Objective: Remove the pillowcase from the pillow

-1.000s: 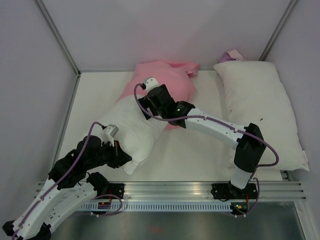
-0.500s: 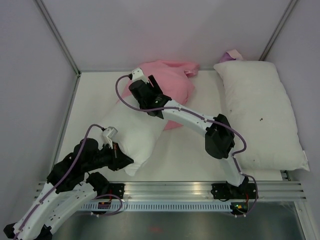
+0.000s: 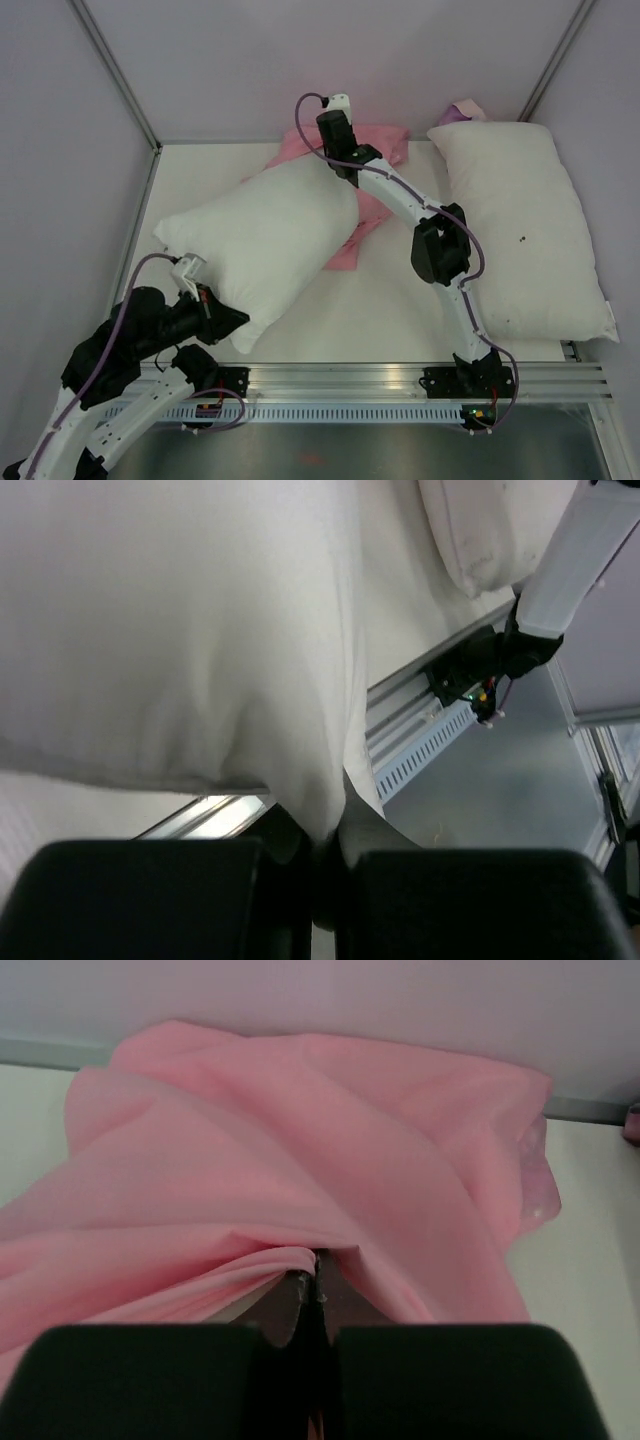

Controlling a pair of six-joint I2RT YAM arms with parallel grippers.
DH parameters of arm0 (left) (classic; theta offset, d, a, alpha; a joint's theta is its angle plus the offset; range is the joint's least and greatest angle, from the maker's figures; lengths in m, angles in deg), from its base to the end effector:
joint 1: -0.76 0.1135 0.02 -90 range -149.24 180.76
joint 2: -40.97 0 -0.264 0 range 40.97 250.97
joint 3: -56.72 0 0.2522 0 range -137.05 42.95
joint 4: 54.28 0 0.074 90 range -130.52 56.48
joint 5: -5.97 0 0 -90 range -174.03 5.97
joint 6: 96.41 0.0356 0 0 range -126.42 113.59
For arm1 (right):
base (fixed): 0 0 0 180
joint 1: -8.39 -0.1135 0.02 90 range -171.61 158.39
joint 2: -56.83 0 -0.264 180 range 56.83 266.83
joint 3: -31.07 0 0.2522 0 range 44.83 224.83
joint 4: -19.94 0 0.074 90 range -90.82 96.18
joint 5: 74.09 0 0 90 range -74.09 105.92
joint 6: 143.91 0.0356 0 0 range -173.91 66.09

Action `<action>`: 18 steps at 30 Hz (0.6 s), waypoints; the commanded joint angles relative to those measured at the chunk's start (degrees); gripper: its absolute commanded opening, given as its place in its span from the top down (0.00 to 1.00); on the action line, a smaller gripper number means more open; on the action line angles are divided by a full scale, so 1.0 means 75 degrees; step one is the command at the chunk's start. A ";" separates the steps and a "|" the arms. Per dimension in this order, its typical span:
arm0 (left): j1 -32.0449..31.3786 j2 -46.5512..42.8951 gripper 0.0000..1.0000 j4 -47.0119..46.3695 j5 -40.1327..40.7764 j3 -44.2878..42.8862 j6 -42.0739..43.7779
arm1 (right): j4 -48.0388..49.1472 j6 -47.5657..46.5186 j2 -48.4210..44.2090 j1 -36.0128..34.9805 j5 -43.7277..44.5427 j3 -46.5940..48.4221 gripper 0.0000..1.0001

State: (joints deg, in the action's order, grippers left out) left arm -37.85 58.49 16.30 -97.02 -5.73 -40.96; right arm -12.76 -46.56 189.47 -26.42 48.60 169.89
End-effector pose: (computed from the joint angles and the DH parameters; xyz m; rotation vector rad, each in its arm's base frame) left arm 0.0300 -0.0342 0.3240 0.2311 2.1531 -1.0073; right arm 0.4565 0.2940 0.2884 -0.1177 1.9538 -0.0985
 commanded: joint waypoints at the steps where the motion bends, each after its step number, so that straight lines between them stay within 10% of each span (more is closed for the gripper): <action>1: -0.0090 -0.0262 0.98 0.1726 0.0589 -0.1660 -0.0222 | 0.0452 0.0319 0.0652 0.1721 0.0131 0.0820 1.00; 18: -0.0102 -0.0330 0.98 0.4178 0.3581 -0.4428 -0.1122 | 0.0441 0.0472 0.2107 0.3785 -0.0233 0.2274 1.00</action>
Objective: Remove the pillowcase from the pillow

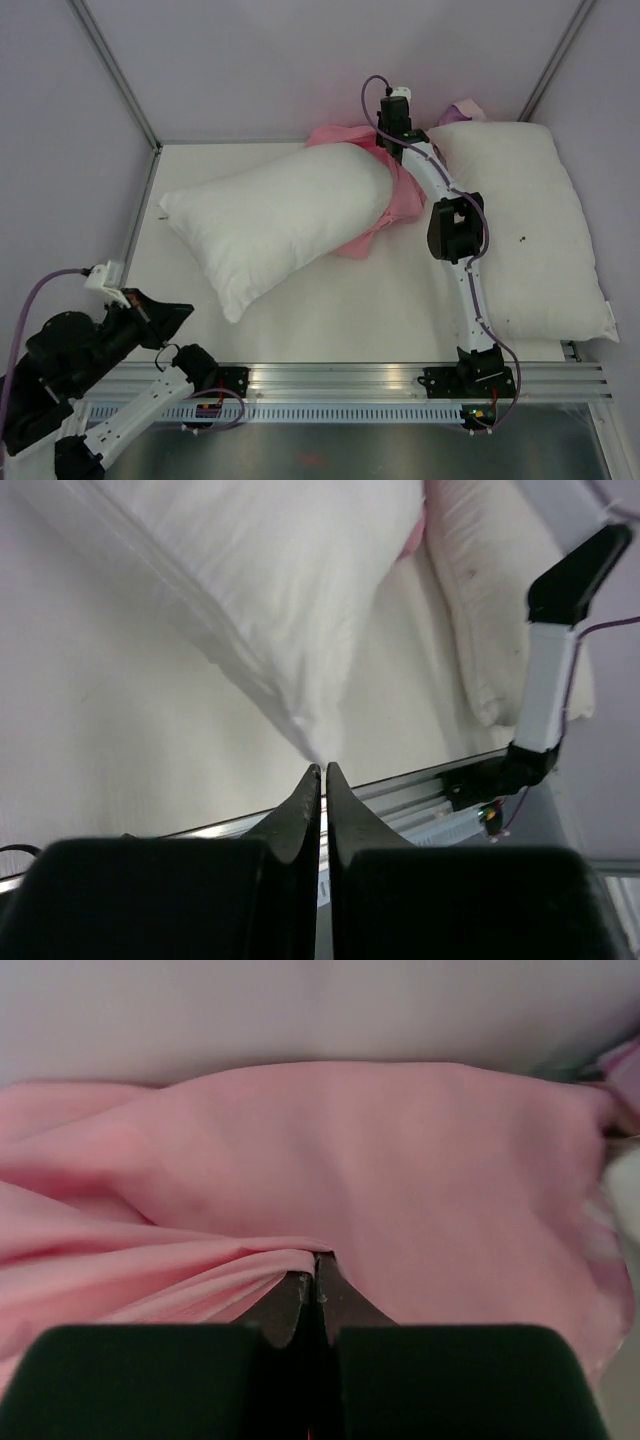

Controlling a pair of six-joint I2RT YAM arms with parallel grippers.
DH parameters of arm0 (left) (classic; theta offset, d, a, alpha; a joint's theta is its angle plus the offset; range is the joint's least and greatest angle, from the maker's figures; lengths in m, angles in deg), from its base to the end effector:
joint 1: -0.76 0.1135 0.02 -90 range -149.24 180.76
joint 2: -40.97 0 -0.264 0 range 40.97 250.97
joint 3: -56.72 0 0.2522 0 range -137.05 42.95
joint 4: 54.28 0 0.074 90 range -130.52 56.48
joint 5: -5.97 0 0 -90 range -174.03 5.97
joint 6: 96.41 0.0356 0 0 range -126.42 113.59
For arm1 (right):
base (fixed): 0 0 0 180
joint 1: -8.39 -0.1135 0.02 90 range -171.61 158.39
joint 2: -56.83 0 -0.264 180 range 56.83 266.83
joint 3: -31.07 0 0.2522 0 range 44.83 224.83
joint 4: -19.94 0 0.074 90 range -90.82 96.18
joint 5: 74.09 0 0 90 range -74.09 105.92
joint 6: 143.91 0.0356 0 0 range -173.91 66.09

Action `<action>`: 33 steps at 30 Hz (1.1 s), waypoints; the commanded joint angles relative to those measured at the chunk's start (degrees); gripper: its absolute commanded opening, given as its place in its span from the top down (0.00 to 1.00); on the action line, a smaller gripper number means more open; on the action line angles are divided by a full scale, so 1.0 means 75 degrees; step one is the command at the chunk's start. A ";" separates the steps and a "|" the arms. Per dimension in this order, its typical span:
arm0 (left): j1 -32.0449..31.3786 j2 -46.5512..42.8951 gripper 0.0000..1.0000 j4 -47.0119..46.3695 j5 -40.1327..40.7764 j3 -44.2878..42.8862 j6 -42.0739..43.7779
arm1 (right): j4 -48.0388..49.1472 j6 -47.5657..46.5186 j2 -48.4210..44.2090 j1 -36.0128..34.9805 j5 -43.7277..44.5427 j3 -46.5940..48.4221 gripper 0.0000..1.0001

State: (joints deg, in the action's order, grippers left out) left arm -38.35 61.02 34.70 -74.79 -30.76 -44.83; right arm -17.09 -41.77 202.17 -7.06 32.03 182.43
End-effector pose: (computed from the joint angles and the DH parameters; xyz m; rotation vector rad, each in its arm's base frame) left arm -0.0194 0.0232 0.3968 -0.0985 2.0124 -0.7301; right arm 0.5623 0.1452 0.2343 0.1066 2.0858 -0.0055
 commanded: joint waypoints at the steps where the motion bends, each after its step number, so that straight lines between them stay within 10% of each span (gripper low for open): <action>1: -0.0035 -0.0763 0.98 0.1724 0.0725 -0.1233 -0.0713 | 0.0715 0.0055 0.0496 0.1238 0.1953 0.0672 1.00; 5: -0.0058 -0.0952 0.98 0.1725 0.0540 -0.1457 -0.0890 | 0.0197 0.0163 0.0228 0.1508 0.1138 0.0358 0.99; 9: -0.0058 -0.0566 0.98 0.0872 -0.0686 -0.0279 -0.0610 | 0.0324 0.0162 -0.1454 0.1333 0.0278 -0.1257 0.36; 12: -0.0058 -0.0204 0.97 -0.0604 -0.1754 0.0779 -0.0199 | 0.0407 0.0373 -0.2697 0.1029 -0.0284 -0.2931 0.12; 14: -0.0058 0.0207 0.74 -0.1504 -0.2120 0.1375 -0.0047 | 0.0314 0.0431 -0.3251 0.0642 -0.0239 -0.3473 0.02; 19: -0.0058 0.1823 0.23 -0.1990 -0.0720 0.1765 -0.0979 | 0.0137 0.0735 -0.5102 -0.0143 -0.0541 -0.5429 0.02; 20: -0.0047 0.2000 0.01 -0.2118 -0.0182 0.1905 -0.1100 | 0.0253 0.0853 -0.5418 -0.0156 -0.0787 -0.5804 0.02; 28: 0.0116 0.3922 0.00 -0.2856 0.1838 0.2175 -0.1863 | 0.1461 0.1744 -0.7893 -0.0320 -0.2112 -0.8794 0.02; 33: 0.2010 0.5119 0.00 -0.4413 -0.0067 0.3076 -0.1185 | 0.2105 0.1885 -0.8643 -0.0402 -0.2442 -0.9918 0.02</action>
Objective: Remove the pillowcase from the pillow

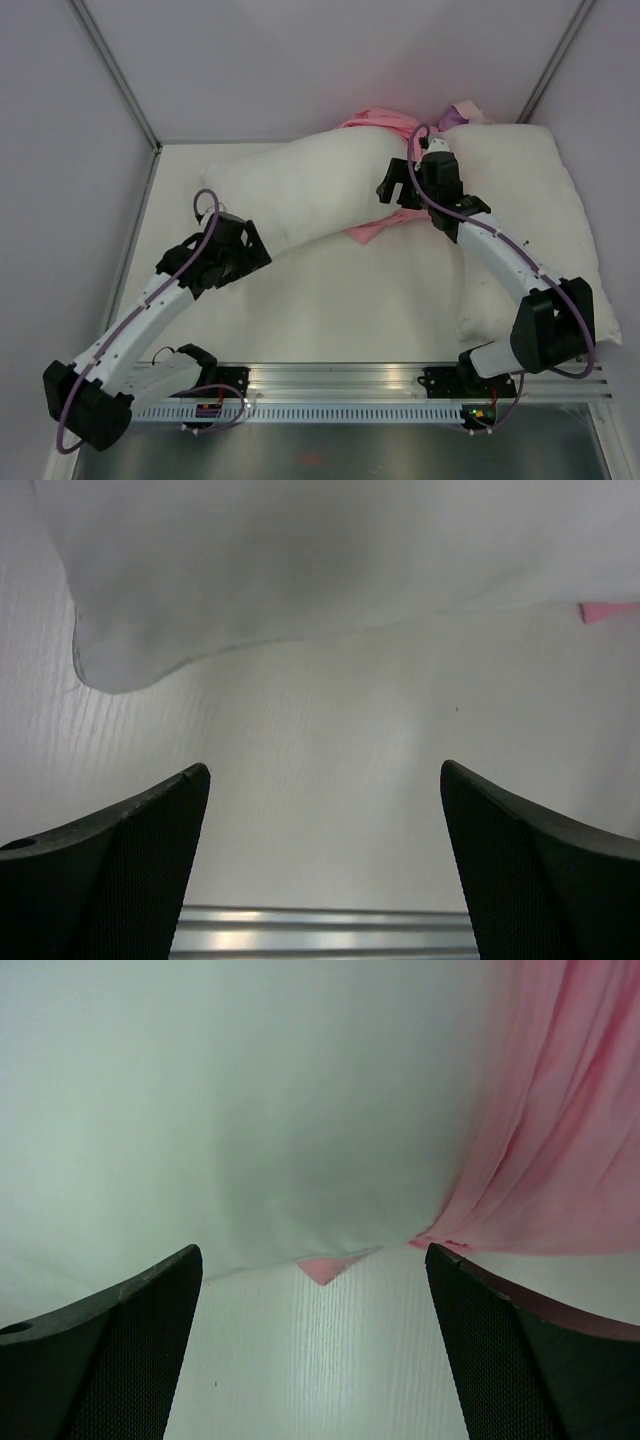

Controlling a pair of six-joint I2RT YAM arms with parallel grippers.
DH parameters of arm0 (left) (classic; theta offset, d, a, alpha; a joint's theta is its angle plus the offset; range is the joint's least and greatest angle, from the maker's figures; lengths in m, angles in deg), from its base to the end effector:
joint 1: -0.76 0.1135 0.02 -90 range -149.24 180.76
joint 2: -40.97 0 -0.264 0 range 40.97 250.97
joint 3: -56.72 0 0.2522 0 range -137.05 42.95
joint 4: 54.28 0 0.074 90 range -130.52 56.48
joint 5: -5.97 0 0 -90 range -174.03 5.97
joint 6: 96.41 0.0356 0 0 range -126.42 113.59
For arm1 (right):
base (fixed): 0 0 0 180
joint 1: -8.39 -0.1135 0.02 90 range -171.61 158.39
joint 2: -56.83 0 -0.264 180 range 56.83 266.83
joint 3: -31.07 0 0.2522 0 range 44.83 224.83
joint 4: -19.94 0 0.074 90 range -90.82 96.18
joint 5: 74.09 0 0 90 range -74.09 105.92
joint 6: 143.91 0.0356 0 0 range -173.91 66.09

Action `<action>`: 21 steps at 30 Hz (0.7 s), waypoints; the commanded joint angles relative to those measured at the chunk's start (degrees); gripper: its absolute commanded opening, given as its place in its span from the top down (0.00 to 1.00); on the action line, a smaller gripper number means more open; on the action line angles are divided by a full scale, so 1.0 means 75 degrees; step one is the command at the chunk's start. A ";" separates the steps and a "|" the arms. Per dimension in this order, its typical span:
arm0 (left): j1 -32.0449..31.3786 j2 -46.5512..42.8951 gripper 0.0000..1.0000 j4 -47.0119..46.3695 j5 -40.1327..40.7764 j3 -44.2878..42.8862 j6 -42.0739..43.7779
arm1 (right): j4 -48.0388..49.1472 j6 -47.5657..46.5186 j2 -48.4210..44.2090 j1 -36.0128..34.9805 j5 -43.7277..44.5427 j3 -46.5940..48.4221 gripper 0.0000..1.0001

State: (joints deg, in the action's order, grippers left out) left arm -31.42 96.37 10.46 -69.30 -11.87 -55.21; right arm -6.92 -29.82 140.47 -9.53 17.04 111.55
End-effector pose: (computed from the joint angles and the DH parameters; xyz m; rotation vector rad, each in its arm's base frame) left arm 0.1598 -0.0898 0.3034 -0.4639 2.4112 -0.3143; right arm 0.3213 0.1032 0.3071 0.1263 2.1189 0.4196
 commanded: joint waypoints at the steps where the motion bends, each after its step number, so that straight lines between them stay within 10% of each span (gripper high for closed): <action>1: 0.1254 0.0372 0.00 -0.1869 -0.1116 0.1001 0.0271 | 0.0832 0.0291 -0.0463 -0.0084 -0.0455 -0.0563 0.02; 21: 0.1526 -0.0905 0.00 -0.4733 0.0497 0.4121 -0.0748 | 0.1102 0.0104 -0.0710 -0.0073 -0.0584 -0.1220 0.02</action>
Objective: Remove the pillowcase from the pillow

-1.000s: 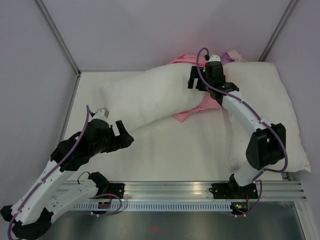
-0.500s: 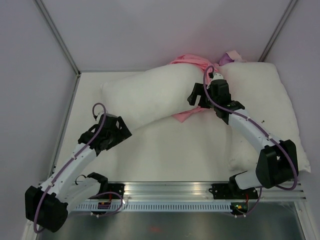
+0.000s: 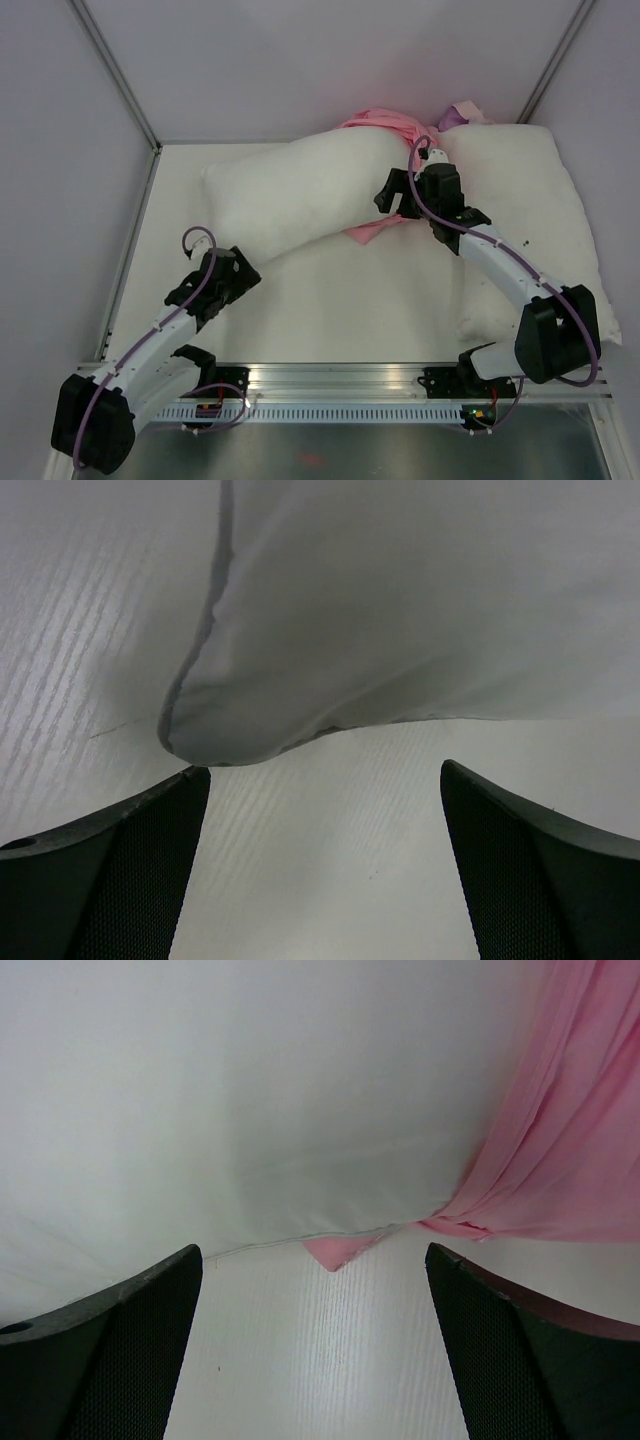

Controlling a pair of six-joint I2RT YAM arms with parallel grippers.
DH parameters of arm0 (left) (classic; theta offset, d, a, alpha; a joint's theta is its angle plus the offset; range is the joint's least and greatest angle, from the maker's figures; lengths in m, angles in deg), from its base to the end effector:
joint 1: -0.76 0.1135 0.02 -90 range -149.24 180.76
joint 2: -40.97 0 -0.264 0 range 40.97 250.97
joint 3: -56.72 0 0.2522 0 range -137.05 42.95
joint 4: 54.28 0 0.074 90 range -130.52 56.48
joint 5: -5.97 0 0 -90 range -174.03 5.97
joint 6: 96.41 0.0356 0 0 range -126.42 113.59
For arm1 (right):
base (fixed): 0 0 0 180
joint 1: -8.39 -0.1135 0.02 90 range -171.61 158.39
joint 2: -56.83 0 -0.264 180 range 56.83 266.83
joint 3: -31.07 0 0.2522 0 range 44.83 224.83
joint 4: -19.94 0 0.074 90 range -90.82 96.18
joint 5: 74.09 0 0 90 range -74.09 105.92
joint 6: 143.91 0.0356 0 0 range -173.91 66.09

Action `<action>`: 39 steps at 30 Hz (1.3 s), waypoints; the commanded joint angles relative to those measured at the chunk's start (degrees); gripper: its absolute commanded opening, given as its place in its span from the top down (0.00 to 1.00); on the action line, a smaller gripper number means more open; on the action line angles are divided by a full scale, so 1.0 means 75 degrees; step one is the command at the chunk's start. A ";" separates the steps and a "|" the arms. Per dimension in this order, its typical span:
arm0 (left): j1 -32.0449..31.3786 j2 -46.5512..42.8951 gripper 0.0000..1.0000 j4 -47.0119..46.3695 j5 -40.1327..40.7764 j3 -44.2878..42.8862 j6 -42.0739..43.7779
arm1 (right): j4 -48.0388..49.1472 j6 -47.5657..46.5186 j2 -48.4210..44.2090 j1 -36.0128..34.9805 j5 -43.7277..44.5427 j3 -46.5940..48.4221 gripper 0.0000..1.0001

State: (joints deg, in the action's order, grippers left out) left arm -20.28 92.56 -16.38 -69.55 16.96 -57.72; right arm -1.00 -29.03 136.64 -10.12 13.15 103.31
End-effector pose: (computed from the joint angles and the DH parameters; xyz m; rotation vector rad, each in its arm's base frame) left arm 0.1646 -0.0538 0.1859 -0.7400 2.3046 -0.2753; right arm 0.3025 0.1031 0.2878 0.0870 2.1065 0.5107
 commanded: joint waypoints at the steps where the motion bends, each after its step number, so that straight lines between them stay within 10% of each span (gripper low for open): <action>1: 0.0039 -0.0457 0.00 -0.1214 0.0855 0.0349 -0.0447 | 0.0348 0.0010 -0.0212 0.0006 -0.0053 -0.0156 0.02; 15: 0.0039 -0.0563 0.00 -0.5148 0.2699 0.1719 -0.0355 | 0.0336 -0.0048 -0.0551 0.0006 -0.0088 -0.0613 0.02; 19: 0.0039 -0.0236 0.37 -0.7038 0.2254 0.1932 0.0487 | 0.0044 -0.0060 -0.0657 0.0006 0.0052 -0.0578 0.02; 21: 0.0039 -0.0141 0.78 -0.6946 0.1658 0.1452 0.0805 | -0.0224 0.0045 -0.0832 0.0006 0.0541 -0.0590 0.02; 23: 0.0039 -0.0292 0.98 -0.6399 0.1131 0.1067 0.0795 | -0.0483 0.0150 -0.0996 0.0018 0.0988 -0.0590 0.02; 39: 0.0039 -0.4371 0.98 -0.1568 -0.0125 -0.0973 0.0537 | -0.0625 0.1076 0.1322 0.0006 0.2982 0.0907 0.02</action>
State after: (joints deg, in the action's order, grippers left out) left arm -20.21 61.44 -33.14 -67.16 16.72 -54.60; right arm -9.70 -23.81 143.13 -10.12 32.12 104.97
